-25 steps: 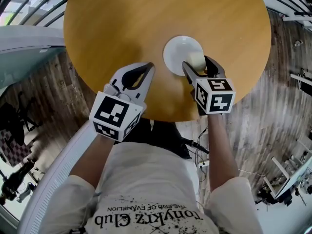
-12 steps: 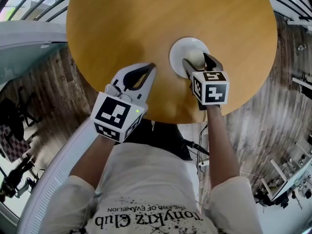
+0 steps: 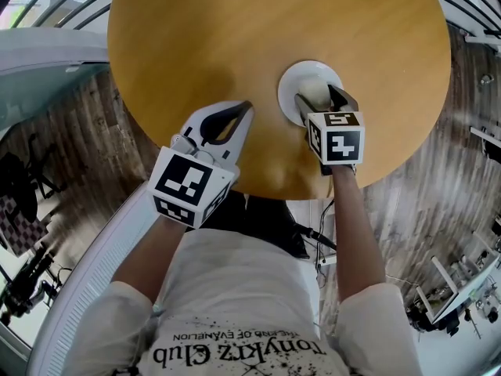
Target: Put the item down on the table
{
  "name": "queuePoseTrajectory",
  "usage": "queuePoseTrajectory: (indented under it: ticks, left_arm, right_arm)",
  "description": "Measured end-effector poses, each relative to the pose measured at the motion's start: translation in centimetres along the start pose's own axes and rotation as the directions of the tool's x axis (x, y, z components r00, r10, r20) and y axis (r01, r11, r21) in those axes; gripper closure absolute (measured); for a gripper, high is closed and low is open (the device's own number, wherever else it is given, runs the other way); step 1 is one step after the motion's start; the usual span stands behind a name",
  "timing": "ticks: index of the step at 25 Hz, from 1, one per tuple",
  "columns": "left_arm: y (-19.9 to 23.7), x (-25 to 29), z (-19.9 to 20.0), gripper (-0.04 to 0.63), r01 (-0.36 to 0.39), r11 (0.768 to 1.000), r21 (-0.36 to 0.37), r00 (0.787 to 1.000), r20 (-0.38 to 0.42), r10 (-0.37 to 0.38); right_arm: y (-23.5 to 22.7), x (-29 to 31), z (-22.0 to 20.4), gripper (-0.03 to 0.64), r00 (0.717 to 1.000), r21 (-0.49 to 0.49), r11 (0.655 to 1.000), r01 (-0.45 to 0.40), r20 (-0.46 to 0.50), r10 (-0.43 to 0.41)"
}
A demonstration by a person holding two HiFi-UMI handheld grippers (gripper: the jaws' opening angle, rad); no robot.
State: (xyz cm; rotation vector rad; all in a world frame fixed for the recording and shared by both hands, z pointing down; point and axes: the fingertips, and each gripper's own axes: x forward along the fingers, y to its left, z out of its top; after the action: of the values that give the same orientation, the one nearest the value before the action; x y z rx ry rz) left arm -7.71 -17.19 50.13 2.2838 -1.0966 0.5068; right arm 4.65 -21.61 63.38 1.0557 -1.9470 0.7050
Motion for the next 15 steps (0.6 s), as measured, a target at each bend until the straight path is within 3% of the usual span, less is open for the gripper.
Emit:
queuePoseTrajectory:
  ticks: [15]
  left_arm:
    - [0.76, 0.42, 0.02, 0.571, 0.008, 1.000, -0.005, 1.000, -0.005, -0.008]
  right_arm:
    - [-0.15, 0.95, 0.03, 0.296, 0.998, -0.028, 0.999, 0.018, -0.068, -0.019]
